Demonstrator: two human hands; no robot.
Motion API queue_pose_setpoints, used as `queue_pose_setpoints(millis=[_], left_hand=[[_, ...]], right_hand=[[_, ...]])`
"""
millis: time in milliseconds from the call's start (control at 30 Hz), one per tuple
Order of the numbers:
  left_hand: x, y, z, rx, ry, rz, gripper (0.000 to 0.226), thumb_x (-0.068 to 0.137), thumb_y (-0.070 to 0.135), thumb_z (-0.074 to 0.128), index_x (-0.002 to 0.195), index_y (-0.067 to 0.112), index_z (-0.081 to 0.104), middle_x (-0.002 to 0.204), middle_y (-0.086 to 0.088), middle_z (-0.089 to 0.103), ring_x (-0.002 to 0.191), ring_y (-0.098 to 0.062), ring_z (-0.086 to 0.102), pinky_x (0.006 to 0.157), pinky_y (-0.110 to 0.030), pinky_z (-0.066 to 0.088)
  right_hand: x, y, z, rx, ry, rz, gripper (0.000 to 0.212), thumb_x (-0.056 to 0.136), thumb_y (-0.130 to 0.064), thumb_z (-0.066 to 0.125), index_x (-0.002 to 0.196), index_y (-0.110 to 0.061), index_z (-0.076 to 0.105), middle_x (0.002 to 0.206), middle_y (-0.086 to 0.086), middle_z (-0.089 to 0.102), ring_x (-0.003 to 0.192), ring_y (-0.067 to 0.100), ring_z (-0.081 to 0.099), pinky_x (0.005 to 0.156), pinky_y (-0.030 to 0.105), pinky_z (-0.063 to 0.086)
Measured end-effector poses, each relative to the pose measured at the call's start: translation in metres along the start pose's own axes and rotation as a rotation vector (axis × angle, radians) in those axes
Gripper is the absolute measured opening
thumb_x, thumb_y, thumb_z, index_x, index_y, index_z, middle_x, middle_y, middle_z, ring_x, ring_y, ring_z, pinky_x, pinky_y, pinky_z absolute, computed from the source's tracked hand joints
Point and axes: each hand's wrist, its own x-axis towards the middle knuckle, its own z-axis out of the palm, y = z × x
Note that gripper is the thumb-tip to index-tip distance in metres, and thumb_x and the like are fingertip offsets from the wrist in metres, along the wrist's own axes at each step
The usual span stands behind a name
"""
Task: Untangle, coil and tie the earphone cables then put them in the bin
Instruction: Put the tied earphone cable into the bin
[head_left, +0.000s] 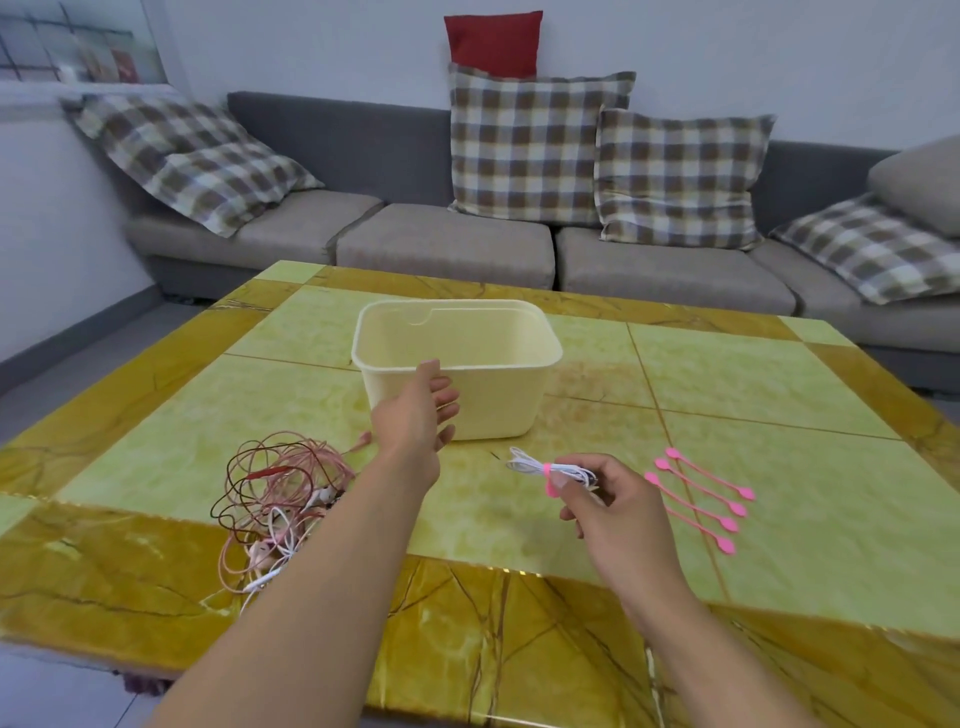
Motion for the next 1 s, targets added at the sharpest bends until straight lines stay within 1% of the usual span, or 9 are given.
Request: queue_pose_setpoints(millis=[133, 233, 400, 533, 667, 833, 867, 933, 1000], left_hand=[[-0.012, -0.007, -0.010, 0.029, -0.006, -0.017, 0.018, 0.087, 0.027, 0.063, 0.081, 0.010, 0.068, 0.060, 0.001, 0.063, 0.061, -0.016, 0.059, 0.061, -0.030, 0.047], [-0.025, -0.029, -0.024, 0.089, -0.046, -0.096, 0.014, 0.090, 0.023, 0.057, 0.085, 0.011, 0.063, 0.059, 0.000, 0.057, 0.065, -0.019, 0.058, 0.060, -0.031, 0.051], [-0.051, -0.051, -0.051, 0.129, -0.161, -0.246, 0.010, 0.095, 0.016, 0.056, 0.092, 0.008, 0.060, 0.068, -0.004, 0.065, 0.068, -0.020, 0.061, 0.056, -0.030, 0.050], [-0.066, -0.055, -0.062, 0.167, -0.200, -0.279, 0.009, 0.094, 0.016, 0.058, 0.096, 0.008, 0.062, 0.070, -0.004, 0.068, 0.065, -0.019, 0.063, 0.052, -0.027, 0.049], [-0.083, -0.059, -0.060, 0.195, -0.240, -0.320, 0.011, 0.093, 0.018, 0.059, 0.089, 0.009, 0.064, 0.068, -0.003, 0.068, 0.063, -0.017, 0.061, 0.048, -0.023, 0.045], [-0.100, -0.072, -0.050, 0.229, -0.288, -0.367, 0.014, 0.091, 0.020, 0.060, 0.084, 0.011, 0.067, 0.065, 0.001, 0.068, 0.059, -0.012, 0.055, 0.046, -0.020, 0.036], [-0.103, -0.075, -0.048, 0.233, -0.297, -0.370, 0.014, 0.091, 0.020, 0.060, 0.084, 0.011, 0.067, 0.066, 0.001, 0.068, 0.058, -0.011, 0.055, 0.045, -0.019, 0.035], [-0.103, -0.079, -0.048, 0.237, -0.305, -0.373, 0.014, 0.091, 0.022, 0.061, 0.087, 0.011, 0.068, 0.069, 0.000, 0.068, 0.057, -0.011, 0.054, 0.046, -0.020, 0.034], [-0.100, -0.081, -0.049, 0.243, -0.302, -0.360, 0.013, 0.091, 0.022, 0.061, 0.087, 0.012, 0.068, 0.069, -0.001, 0.069, 0.057, -0.011, 0.053, 0.046, -0.021, 0.033]], right_hand=[[0.001, -0.008, 0.001, -0.019, -0.007, -0.060, 0.010, 0.093, -0.021, 0.072, 0.095, -0.031, 0.072, 0.079, -0.010, 0.073, 0.064, 0.006, 0.064, 0.060, 0.024, 0.049], [0.002, -0.020, 0.002, -0.027, -0.007, -0.150, 0.017, 0.093, -0.022, 0.072, 0.099, -0.038, 0.069, 0.084, -0.015, 0.074, 0.068, 0.003, 0.066, 0.063, 0.020, 0.051], [-0.011, -0.023, 0.004, -0.071, 0.040, -0.185, 0.014, 0.094, -0.022, 0.071, 0.091, -0.036, 0.070, 0.079, -0.019, 0.071, 0.068, 0.018, 0.064, 0.061, 0.030, 0.048], [-0.010, -0.027, 0.011, -0.151, 0.036, -0.215, 0.011, 0.094, -0.022, 0.072, 0.092, -0.032, 0.070, 0.083, -0.015, 0.073, 0.073, 0.002, 0.064, 0.058, 0.012, 0.043], [0.011, -0.024, 0.024, -0.323, -0.054, -0.162, 0.007, 0.093, -0.024, 0.071, 0.093, -0.031, 0.069, 0.088, -0.015, 0.071, 0.074, 0.001, 0.063, 0.056, 0.010, 0.039], [0.034, -0.024, 0.048, -0.443, -0.116, -0.118, 0.010, 0.090, -0.021, 0.072, 0.098, -0.026, 0.069, 0.089, -0.008, 0.070, 0.075, 0.013, 0.063, 0.057, 0.023, 0.043], [0.038, -0.024, 0.050, -0.450, -0.123, -0.110, 0.010, 0.090, -0.020, 0.072, 0.098, -0.024, 0.068, 0.086, -0.008, 0.070, 0.072, 0.010, 0.064, 0.055, 0.020, 0.043], [0.044, -0.022, 0.058, -0.444, -0.157, -0.071, 0.009, 0.090, -0.018, 0.073, 0.096, -0.020, 0.066, 0.075, -0.010, 0.068, 0.056, -0.003, 0.061, 0.044, 0.011, 0.038], [0.050, -0.019, 0.064, -0.493, -0.171, -0.047, 0.011, 0.088, -0.017, 0.074, 0.092, -0.020, 0.065, 0.067, -0.012, 0.066, 0.049, -0.004, 0.059, 0.042, 0.012, 0.037]])
